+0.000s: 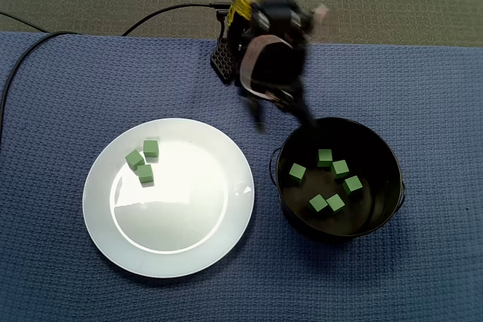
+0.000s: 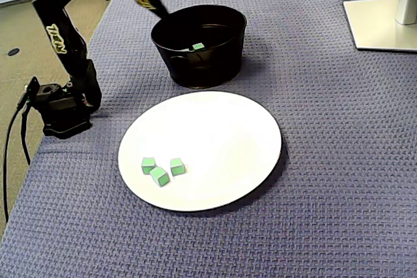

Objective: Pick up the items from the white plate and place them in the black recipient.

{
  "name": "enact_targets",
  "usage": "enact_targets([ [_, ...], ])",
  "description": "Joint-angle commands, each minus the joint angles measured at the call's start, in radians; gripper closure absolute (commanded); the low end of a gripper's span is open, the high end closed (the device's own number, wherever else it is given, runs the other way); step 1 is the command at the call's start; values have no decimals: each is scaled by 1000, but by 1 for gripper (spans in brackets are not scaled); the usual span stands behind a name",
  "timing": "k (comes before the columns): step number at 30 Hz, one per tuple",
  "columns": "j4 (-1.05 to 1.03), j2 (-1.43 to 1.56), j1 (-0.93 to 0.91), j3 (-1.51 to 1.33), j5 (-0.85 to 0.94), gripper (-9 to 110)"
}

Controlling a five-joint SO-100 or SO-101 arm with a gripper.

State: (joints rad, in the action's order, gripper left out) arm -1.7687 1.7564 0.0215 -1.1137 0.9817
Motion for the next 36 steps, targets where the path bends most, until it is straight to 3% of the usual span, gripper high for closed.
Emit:
enact_targets([
  [1, -143, 55, -324, 40, 476, 62],
  [7, -64, -44, -686, -127, 943, 63],
  [11, 44, -141, -801, -209, 1089, 61],
  [21, 396, -394, -894, -275, 1118, 58],
  [36, 480, -537, -833, -279, 1028, 55],
])
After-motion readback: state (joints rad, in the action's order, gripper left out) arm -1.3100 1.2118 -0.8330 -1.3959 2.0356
